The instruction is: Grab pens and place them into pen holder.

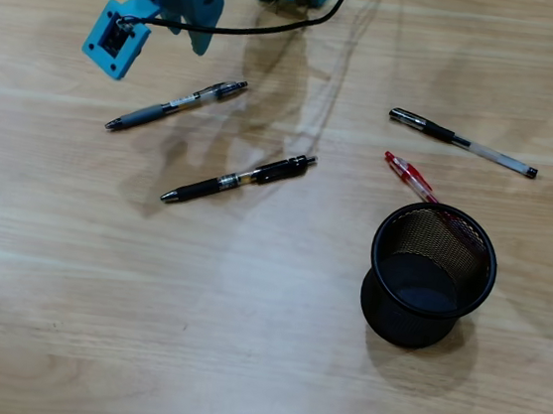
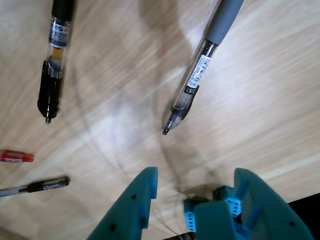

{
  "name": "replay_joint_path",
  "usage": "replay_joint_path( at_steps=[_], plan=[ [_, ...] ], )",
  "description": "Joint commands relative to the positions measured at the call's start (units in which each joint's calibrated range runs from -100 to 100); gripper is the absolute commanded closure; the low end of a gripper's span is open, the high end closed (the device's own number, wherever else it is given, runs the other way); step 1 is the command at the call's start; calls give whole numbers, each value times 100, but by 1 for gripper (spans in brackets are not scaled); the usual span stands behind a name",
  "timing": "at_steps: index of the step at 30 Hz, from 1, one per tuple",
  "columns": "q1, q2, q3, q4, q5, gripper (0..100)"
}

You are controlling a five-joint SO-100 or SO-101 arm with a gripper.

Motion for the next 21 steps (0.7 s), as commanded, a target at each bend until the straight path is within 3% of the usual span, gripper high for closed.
replay_joint_path(
  at_steps=[1,12,21],
  plan=[
    [66,149,-368,112,-34,79],
    [120,955,-486,76,-479,79],
    [175,1592,-486,-908,-490,79]
  ],
)
